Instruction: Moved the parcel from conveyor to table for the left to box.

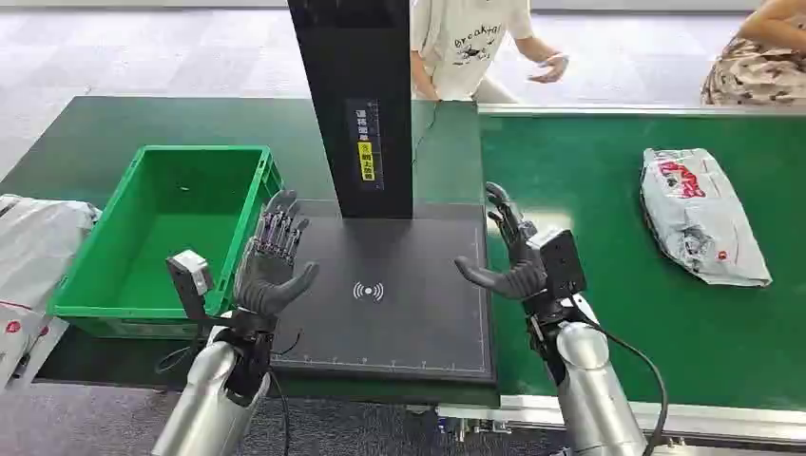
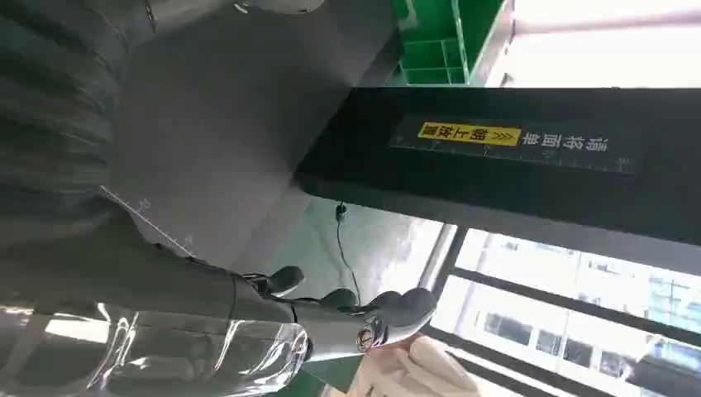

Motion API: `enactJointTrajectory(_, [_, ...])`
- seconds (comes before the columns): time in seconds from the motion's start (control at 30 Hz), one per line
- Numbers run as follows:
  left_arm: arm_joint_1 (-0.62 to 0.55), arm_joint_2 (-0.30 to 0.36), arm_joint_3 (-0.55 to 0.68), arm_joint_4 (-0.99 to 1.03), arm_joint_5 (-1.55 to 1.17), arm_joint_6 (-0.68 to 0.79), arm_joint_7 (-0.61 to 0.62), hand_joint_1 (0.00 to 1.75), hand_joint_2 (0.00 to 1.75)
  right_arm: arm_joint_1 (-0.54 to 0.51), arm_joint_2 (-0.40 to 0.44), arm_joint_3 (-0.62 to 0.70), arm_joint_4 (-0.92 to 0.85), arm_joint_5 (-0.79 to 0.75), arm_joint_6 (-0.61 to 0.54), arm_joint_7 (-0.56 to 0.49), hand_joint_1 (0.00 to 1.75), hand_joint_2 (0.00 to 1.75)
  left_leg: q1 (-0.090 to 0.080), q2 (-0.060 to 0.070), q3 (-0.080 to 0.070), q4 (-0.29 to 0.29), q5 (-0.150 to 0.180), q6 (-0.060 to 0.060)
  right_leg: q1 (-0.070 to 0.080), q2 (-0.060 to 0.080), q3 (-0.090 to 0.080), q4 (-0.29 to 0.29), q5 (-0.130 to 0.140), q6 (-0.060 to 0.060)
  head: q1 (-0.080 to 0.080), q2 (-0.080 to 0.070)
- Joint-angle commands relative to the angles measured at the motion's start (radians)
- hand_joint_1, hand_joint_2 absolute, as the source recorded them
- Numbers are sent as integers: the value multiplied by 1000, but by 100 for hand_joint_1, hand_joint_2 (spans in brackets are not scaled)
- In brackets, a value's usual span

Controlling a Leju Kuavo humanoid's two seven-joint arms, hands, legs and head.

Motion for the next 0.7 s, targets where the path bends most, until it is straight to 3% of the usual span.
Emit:
enactJointTrajectory(0.03, [-22,1,10,38,-4,-2,3,0,175,-46,-20,15,72,0,-2,4,0,175,0,0,3,-1,0,0,0,0,3,-1,0,0,0,0])
enactJointTrajectory(0.37, [-20,-25,8,39,-35,-29,12,0,175,36,-65,-8,20,9,-20,-5,0,175,0,-3,4,-2,0,1,0,-3,6,-3,-1,1,0,0])
enactJointTrajectory(0.7, [-68,-23,-2,103,-30,-38,3,0,175,48,-65,-22,8,9,-32,-6,0,175,0,-3,4,-2,0,0,0,-3,5,-3,0,0,0,0])
